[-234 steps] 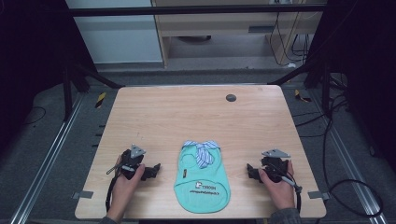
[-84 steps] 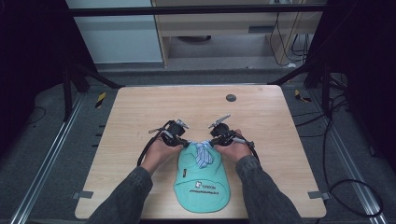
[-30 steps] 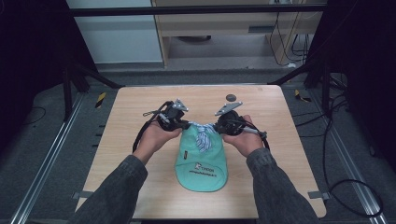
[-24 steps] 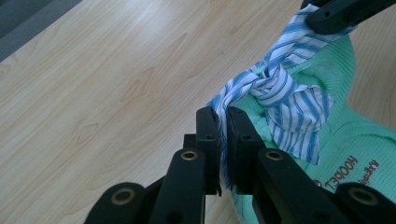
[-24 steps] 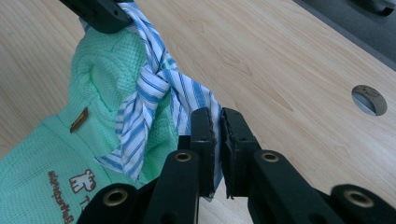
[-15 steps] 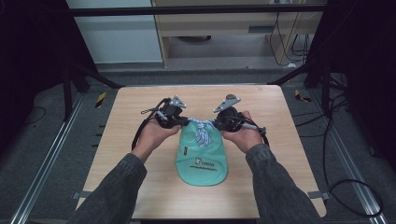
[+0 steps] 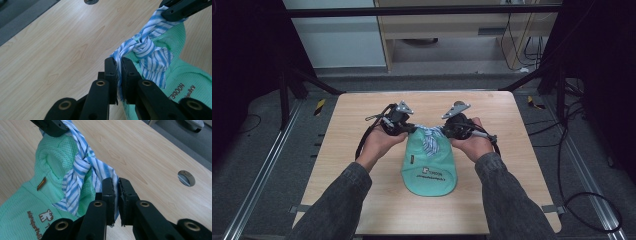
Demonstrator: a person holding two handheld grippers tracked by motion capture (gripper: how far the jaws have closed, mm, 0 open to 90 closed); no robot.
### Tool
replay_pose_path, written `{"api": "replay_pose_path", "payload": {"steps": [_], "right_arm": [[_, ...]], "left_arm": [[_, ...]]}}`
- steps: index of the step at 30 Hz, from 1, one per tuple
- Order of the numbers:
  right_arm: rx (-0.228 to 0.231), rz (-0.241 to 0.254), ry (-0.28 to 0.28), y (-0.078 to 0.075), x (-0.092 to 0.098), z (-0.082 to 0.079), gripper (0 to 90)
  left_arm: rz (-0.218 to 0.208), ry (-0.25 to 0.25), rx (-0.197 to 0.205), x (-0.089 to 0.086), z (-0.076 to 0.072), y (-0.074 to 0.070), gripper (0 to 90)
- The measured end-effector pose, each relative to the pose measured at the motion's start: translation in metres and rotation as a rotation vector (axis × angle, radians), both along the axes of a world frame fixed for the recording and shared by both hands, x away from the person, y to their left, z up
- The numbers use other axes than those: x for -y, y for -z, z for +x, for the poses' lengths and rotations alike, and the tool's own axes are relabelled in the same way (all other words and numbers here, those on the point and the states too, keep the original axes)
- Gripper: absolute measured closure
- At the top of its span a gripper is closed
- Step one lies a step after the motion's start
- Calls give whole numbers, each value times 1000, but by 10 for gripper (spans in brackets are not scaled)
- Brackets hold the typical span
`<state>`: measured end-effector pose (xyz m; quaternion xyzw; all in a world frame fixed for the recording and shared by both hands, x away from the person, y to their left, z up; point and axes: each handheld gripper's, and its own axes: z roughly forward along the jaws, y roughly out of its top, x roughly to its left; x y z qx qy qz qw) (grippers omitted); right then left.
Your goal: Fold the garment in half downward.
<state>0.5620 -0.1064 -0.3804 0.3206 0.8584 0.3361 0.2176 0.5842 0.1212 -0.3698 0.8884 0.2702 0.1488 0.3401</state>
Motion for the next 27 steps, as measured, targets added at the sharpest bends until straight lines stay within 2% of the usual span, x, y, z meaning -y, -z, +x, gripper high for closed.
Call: {"api": "replay_pose_path", "payload": {"steps": [7,13,27], "right_arm": [[14,-4,-1,-6,-1,1,839],[32,-30,-16,-3,-4,-6,834],[24,-36,-22,14,-4,-17,831]], "left_arm": [[19,5,29,0,-2,-7,841],[31,9,54,1,-11,-2,839],[33,24,53,2,-21,12,835]]}}
